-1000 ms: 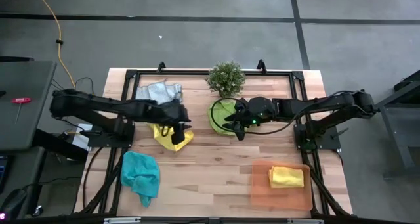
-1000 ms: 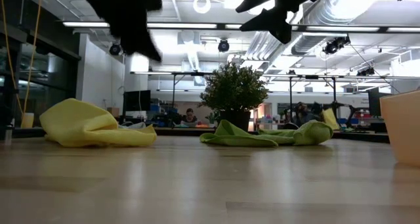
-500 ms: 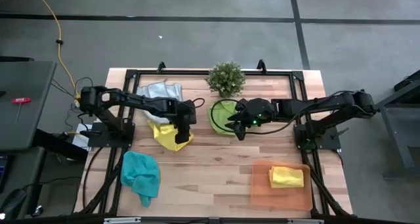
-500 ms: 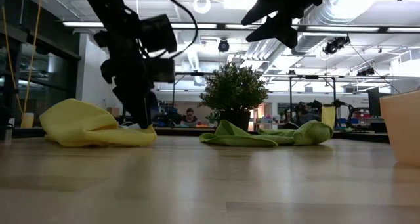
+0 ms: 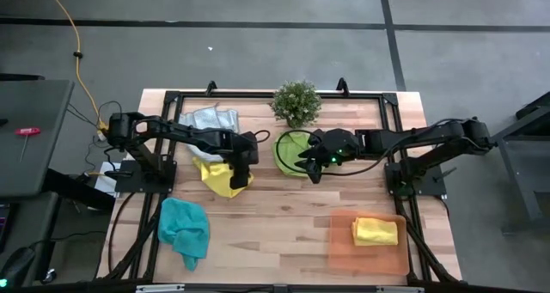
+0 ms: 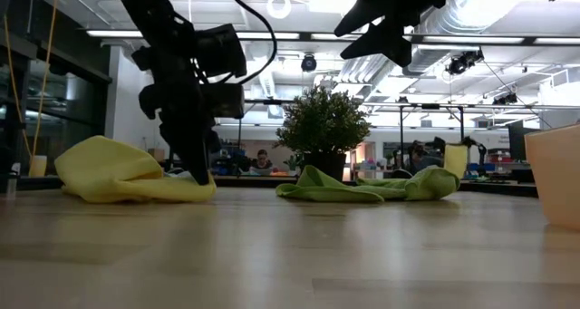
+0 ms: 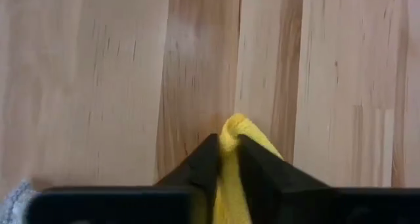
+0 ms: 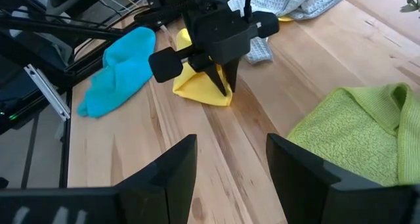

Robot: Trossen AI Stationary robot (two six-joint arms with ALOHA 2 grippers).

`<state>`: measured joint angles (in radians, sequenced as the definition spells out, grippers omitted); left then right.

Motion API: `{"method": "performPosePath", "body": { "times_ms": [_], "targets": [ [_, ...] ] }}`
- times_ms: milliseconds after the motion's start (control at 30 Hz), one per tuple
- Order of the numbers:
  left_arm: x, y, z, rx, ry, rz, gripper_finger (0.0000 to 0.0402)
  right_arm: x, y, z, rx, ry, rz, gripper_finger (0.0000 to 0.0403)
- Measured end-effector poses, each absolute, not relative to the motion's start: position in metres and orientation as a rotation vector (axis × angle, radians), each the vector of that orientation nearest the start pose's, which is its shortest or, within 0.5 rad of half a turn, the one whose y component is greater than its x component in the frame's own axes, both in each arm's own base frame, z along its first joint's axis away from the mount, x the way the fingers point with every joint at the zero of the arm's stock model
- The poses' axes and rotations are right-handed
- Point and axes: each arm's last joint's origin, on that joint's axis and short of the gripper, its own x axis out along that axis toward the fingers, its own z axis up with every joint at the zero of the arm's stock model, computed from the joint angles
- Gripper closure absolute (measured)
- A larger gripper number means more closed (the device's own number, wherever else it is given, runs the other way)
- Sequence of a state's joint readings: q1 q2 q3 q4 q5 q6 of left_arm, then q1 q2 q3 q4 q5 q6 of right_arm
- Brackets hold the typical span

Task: Fold microfiber towels
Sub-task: Fold the yellow microfiber towel

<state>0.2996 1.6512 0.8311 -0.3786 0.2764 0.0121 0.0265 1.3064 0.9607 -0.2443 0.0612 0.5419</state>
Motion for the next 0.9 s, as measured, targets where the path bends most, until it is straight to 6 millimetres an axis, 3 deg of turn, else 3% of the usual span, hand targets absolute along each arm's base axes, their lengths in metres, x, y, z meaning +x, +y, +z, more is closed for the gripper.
{"method": "performPosePath", "body": {
  "times_ms": [100, 200, 500, 633, 733, 900],
  "targets": [
    [0.277, 0.077, 0.147, -0.337, 1.148, 0.018, 0.0393, 0.282, 0.006, 0.278, 0.5, 0.565, -0.193, 0.0228],
    [0.282, 0.077, 0.174, -0.302, 1.088, 0.005, 0.0396, 0.282, 0.006, 0.278, 0.5, 0.565, -0.193, 0.0228],
    [0.278, 0.072, 0.315, -0.128, 0.793, -0.009, 0.04, 0.282, 0.005, 0.278, 0.493, 0.559, -0.209, 0.0228],
    [0.269, 0.059, 0.364, -0.078, 0.718, -0.045, 0.0401, 0.282, 0.005, 0.278, 0.489, 0.555, -0.225, 0.0228],
    [0.26, 0.047, 0.378, -0.031, 0.747, -0.061, 0.0401, 0.282, 0.004, 0.278, 0.487, 0.554, -0.231, 0.0228],
    [0.253, 0.024, 0.365, -0.039, 0.923, -0.098, 0.0401, 0.282, 0.004, 0.278, 0.487, 0.554, -0.232, 0.0228]
  ]
}}
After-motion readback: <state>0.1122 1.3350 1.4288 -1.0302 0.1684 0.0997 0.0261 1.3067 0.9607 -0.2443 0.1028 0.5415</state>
